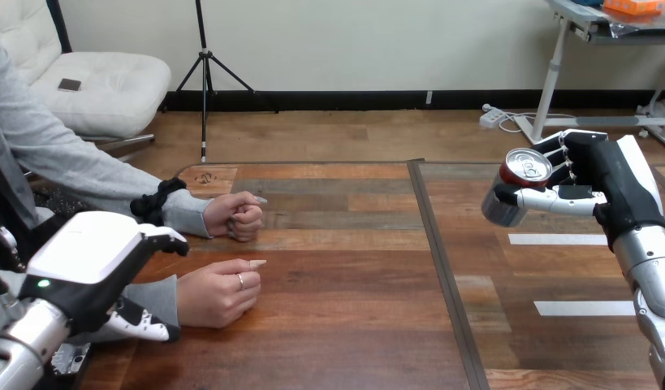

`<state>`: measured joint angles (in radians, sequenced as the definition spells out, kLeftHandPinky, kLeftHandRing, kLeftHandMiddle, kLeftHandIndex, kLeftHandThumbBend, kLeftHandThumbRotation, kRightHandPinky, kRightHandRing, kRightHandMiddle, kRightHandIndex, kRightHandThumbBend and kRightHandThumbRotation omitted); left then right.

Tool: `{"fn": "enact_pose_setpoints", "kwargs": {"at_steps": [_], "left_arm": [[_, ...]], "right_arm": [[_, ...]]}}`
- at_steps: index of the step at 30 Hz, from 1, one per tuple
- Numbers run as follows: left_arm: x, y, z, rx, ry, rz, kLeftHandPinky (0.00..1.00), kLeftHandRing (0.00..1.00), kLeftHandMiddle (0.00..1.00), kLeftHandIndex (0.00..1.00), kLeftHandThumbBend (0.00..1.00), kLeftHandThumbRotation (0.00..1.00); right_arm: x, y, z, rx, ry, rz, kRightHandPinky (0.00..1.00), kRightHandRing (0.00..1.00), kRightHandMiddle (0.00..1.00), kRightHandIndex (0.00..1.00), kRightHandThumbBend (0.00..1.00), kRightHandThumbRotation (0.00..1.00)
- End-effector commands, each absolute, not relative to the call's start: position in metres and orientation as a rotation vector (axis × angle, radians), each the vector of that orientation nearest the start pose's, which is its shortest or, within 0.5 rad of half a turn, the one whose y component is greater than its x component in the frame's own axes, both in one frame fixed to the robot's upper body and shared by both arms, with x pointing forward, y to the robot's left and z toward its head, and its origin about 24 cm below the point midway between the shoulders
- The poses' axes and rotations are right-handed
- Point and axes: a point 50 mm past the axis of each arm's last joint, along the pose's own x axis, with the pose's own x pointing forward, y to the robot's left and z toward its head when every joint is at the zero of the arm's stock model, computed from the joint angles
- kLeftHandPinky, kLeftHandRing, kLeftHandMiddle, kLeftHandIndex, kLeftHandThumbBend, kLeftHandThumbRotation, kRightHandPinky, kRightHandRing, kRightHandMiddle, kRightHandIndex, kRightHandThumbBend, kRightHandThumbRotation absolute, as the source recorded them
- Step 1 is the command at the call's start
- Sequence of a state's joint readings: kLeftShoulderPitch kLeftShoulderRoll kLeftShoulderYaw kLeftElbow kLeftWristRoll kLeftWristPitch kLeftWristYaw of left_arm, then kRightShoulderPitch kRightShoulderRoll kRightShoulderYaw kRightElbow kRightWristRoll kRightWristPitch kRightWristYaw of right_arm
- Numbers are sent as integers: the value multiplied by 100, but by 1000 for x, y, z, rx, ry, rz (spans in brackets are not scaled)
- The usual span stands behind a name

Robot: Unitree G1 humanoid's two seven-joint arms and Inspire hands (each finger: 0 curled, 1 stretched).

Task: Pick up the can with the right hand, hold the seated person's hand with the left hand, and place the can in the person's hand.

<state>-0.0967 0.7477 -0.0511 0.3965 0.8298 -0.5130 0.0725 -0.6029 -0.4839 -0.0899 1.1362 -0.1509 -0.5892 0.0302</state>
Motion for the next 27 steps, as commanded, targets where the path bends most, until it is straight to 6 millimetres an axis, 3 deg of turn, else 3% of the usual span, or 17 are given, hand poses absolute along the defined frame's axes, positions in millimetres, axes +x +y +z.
{"fn": "enact_pose_setpoints", "kwargs": {"at_steps": [1, 27], "left_arm": [[275, 273, 75, 1521, -184, -340, 64, 71, 74, 71, 100, 20], [293, 272, 64, 1531, -88, -449, 64, 69, 71, 70, 100, 17]], "right_arm": [[342, -281, 95, -525, -205, -101, 35, 38, 43, 46, 71, 0], [340, -284, 100, -499, -232, -94, 33, 37, 43, 45, 71, 0]]}}
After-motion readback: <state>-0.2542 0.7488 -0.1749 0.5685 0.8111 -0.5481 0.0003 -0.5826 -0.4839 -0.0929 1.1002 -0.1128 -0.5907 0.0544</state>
